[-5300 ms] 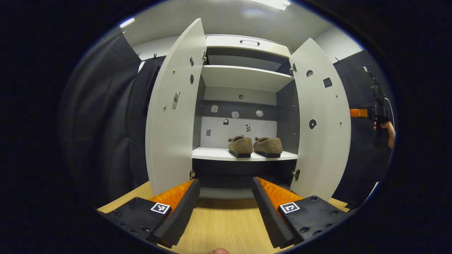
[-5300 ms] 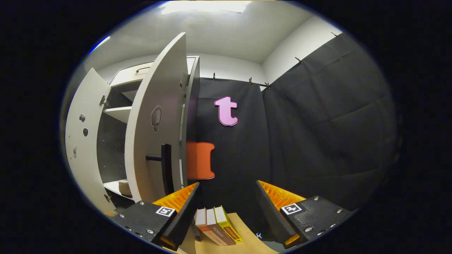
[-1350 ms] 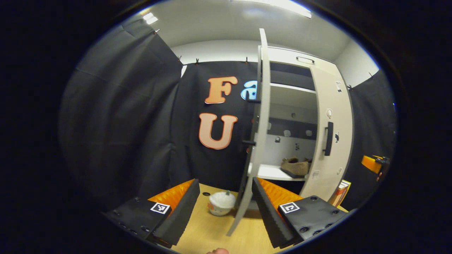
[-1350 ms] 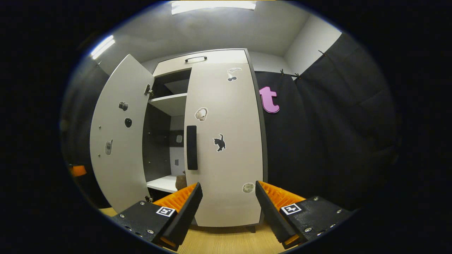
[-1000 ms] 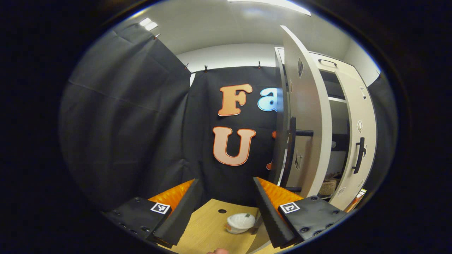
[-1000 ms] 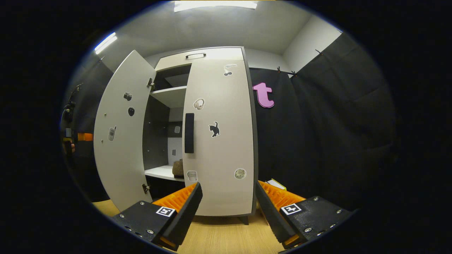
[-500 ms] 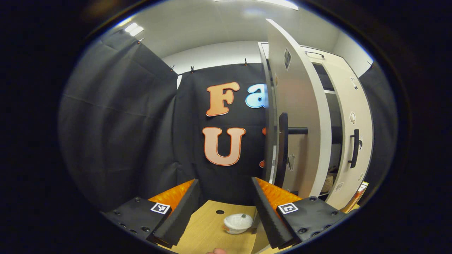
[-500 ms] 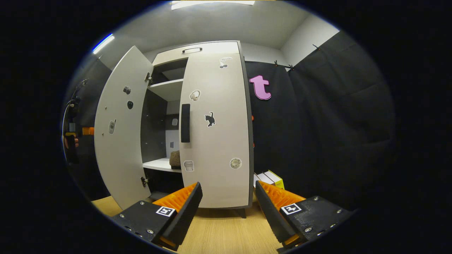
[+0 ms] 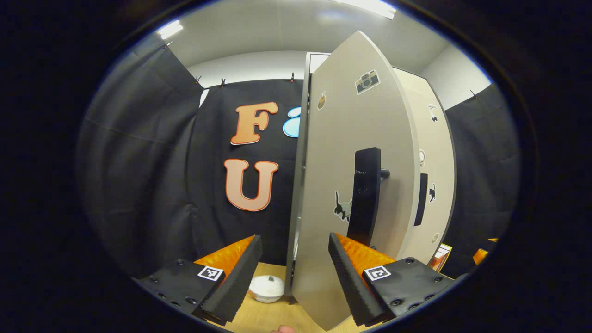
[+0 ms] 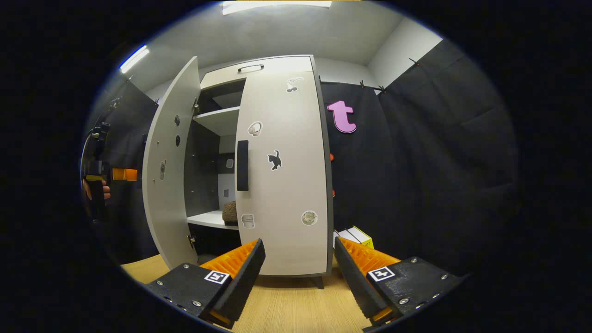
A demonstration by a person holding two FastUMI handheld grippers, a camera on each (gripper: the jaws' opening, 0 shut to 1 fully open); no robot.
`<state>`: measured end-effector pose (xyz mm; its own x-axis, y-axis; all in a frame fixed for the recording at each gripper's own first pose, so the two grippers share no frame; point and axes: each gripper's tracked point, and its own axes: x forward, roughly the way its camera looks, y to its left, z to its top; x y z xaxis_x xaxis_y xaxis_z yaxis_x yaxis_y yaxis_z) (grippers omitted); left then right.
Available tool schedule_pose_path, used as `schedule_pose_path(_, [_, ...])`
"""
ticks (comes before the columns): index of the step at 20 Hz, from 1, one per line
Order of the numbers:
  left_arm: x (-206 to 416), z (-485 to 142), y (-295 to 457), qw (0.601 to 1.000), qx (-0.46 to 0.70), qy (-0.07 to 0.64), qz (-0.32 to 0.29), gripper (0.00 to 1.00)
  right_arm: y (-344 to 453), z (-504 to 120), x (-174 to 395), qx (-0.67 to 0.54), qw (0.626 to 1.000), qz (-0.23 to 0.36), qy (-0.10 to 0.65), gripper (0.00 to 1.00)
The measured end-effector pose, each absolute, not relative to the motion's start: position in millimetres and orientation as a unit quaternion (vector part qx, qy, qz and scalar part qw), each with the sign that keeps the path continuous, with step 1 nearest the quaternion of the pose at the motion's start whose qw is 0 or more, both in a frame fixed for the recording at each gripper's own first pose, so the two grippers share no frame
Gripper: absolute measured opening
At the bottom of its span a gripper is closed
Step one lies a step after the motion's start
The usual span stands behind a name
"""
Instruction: Grab one shoe with the right hand and put it into the shoe cabinet, grab the other shoe with the left hand and put it into the shoe cabinet; then close the right door with the right hand and the left door with the left hand.
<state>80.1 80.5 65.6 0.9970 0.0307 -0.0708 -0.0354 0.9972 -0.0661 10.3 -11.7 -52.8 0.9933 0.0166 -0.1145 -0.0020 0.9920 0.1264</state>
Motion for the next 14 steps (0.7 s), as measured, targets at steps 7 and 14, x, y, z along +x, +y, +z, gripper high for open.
schedule_pose_path(7, [113, 54, 6, 0.997, -0.044, 0.040, -0.058, 0.94, -32, -52, 8, 0.062, 0.996, -0.020, 0.058, 0.93])
schedule_pose_path(14, [153, 43, -20, 0.994, -0.069, 0.044, -0.070, 0.93, -59, -49, 1, 0.056, 0.995, -0.054, 0.055, 0.93])
